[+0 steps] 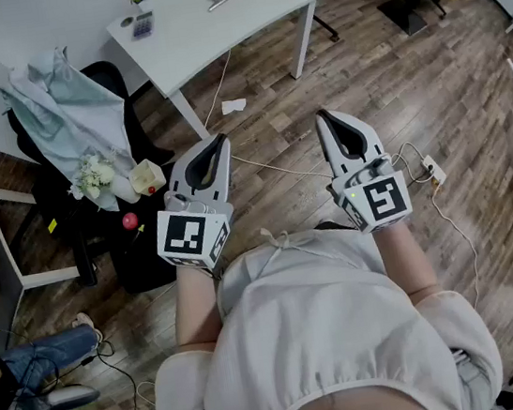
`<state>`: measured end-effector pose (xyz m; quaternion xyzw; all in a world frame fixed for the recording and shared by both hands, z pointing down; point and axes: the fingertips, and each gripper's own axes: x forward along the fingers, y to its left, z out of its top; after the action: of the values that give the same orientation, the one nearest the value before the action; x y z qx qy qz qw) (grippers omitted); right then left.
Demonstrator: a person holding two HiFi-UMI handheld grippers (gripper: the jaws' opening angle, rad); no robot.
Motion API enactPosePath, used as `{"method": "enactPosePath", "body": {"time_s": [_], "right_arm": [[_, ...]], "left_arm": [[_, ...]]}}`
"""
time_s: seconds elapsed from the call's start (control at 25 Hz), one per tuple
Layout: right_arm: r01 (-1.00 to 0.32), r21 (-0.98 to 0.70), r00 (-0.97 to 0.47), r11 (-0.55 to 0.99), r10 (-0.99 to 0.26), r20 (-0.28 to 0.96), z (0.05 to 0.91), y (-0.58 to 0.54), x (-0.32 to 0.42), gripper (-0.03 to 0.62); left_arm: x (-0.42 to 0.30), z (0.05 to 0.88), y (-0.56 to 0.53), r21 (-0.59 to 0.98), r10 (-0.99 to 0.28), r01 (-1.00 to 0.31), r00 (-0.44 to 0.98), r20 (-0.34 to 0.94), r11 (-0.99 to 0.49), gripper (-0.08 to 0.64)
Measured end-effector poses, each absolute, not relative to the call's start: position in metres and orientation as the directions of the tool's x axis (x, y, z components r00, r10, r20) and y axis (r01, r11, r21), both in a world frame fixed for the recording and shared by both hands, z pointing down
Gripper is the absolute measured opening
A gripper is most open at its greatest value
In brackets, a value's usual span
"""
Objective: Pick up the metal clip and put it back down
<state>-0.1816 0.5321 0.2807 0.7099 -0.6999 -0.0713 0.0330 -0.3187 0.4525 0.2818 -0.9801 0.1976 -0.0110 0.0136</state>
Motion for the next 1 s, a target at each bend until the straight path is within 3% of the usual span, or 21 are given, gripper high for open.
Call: {"method": "enactPosePath", "body": {"time_s": [0.68, 0.72, 0.76, 0.8, 0.84, 1.0], "right_arm": [[-0.997, 0.056, 0.048, -0.048, -0.999, 0.004, 0.302, 0.509, -0.173, 0.005], [-0.998, 0.049, 0.043, -0.043, -0.999, -0.004, 0.302, 0.508, -0.171, 0.038], [-0.998, 0.048, 0.033, -0.034, -0.999, -0.013, 0.301, 0.506, -0.169, 0.147], [-0.998, 0.050, 0.023, -0.024, -1.000, -0.020, 0.300, 0.504, -0.167, 0.301], [-0.998, 0.055, 0.022, -0.023, -0.999, -0.025, 0.299, 0.501, -0.163, 0.376], [-0.996, 0.062, 0.055, -0.058, -0.997, -0.051, 0.295, 0.493, -0.139, 0.434]], "left_arm": [[-0.320, 0.294, 0.430, -0.011, -0.380, -0.379, 0.925, 0.017, -0.925, 0.021], [-0.319, 0.295, 0.430, -0.010, -0.381, -0.380, 0.925, 0.018, -0.925, 0.020], [-0.318, 0.296, 0.429, -0.008, -0.384, -0.384, 0.923, 0.019, -0.923, 0.020], [-0.318, 0.298, 0.427, -0.006, -0.390, -0.390, 0.921, 0.021, -0.921, 0.020], [-0.316, 0.299, 0.425, -0.003, -0.397, -0.397, 0.917, 0.024, -0.918, 0.020], [-0.306, 0.302, 0.418, -0.004, -0.422, -0.423, 0.906, 0.029, -0.906, 0.020]]}}
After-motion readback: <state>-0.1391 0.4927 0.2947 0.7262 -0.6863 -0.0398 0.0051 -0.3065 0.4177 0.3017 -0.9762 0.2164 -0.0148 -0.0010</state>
